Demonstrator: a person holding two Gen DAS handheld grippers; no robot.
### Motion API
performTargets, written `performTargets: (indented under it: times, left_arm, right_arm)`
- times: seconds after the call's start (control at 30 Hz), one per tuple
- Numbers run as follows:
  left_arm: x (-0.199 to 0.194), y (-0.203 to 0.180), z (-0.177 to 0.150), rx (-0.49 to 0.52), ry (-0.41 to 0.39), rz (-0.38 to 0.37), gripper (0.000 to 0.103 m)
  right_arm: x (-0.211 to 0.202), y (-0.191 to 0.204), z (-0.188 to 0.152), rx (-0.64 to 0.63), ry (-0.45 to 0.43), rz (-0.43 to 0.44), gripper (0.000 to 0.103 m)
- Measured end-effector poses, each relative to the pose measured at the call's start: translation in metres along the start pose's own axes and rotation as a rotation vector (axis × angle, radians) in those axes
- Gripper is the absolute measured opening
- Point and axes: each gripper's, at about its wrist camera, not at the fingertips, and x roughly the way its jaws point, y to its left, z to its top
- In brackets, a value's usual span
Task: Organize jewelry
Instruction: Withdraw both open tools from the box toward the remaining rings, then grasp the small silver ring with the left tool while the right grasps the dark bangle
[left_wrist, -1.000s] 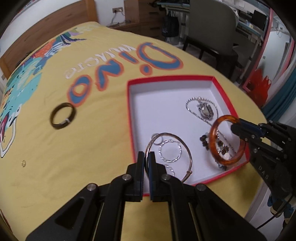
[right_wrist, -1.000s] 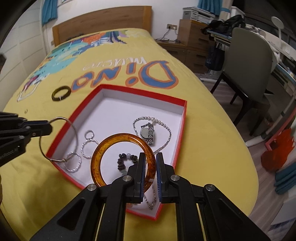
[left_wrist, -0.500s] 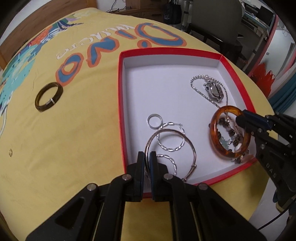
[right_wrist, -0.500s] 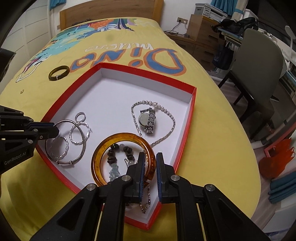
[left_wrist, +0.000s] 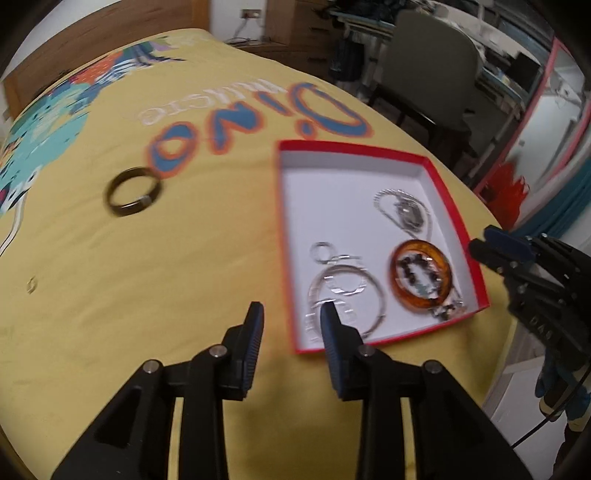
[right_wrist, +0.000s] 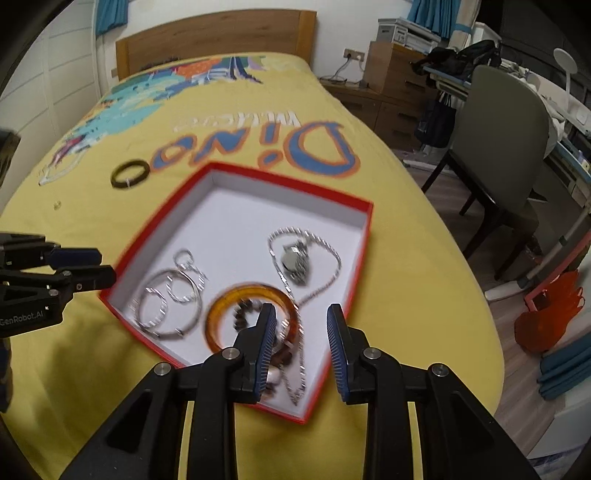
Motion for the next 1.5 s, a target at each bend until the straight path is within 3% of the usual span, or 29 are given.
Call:
performTargets:
  times: [0.2,0.4,0.53,0.7,1.03,1.27,1.4,1.47,1.5]
  left_arm:
    - [-0.018,0.083,-0.013,-0.101,-0.007,0.084,0.03]
    - [-0.028,0.177,-0.032,-0.22,-0.008,0.166,0.03]
    - [-0.03,0.231,-0.036,-0.286,-0.014,0.2,0.03]
    - [-0.024,0.28,-0.032,-0.342,-0.025,0.203,0.03]
    - [0.012,0.307,-0.016,-0.372,-0.031,0.159,0.03]
    - [0.03,0.309,-0.01,-0.36,-0.031,0.151,0.029]
    - [0.031,0.306,-0.013,-0.341,-0.041,0.159,0.017]
    - [0.03,0.305,-0.012,-0.338,-0.044,0.161,0.017]
    - [0.029,0.305,-0.012,-0.333,-0.045,0.165,0.017]
  right_arm:
    - [-0.012,0.045,0.026,-0.019,-0.038,0.069,0.031]
    - [-0.003,0.111,0.059,-0.038,-0.054,0.2,0.034]
    - [0.026,0.157,0.085,-0.061,-0.025,0.26,0.034]
    - [0.07,0.188,0.114,-0.043,0.013,0.275,0.034]
    - [0.137,0.209,0.165,0.01,0.033,0.272,0.037]
    - [0.173,0.208,0.174,0.039,0.097,0.284,0.039]
    - [0.189,0.214,0.167,0.03,0.139,0.293,0.039]
    - [0.195,0.218,0.164,0.023,0.15,0.285,0.035]
    - [0.197,0.219,0.162,0.027,0.153,0.289,0.025]
